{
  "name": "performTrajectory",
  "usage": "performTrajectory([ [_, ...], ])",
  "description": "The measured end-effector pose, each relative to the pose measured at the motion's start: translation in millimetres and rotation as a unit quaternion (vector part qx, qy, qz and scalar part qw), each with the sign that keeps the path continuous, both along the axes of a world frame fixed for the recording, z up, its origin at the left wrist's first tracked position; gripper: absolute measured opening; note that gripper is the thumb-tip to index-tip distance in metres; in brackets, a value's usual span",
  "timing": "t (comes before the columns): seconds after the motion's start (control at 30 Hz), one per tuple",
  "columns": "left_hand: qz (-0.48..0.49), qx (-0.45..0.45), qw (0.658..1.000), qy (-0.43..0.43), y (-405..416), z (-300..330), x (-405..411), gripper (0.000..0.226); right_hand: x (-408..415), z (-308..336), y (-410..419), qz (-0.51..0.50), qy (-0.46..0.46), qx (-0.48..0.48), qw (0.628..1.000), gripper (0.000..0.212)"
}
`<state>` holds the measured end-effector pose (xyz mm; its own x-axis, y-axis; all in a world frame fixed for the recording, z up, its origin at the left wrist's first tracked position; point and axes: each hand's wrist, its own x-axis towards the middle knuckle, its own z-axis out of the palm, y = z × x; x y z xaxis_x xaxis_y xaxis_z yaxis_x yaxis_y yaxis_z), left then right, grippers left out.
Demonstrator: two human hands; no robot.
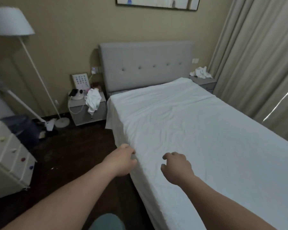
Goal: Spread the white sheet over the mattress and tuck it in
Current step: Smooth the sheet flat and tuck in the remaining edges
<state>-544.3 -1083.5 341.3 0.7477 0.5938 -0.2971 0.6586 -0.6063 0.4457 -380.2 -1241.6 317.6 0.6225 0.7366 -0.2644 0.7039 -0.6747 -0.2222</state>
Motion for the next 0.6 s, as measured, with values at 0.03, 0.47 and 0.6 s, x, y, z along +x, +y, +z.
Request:
performTrajectory([
  [0.03,0.002,0.004,1.000,-0.006,11,9,0,0.049,3,8,14,0.007,-0.003,0.009,1.000,0.047],
  [0.47,0.002,0.099,0.994,0.045,215,82,123,0.044,140,43,232,-0.004,0.059,0.139,0.989,0.041],
  [0.6,0.002,0.108,0.991,0.074,286,92,171,0.043,193,41,308,-0.006,0.086,0.145,0.986,0.042],
])
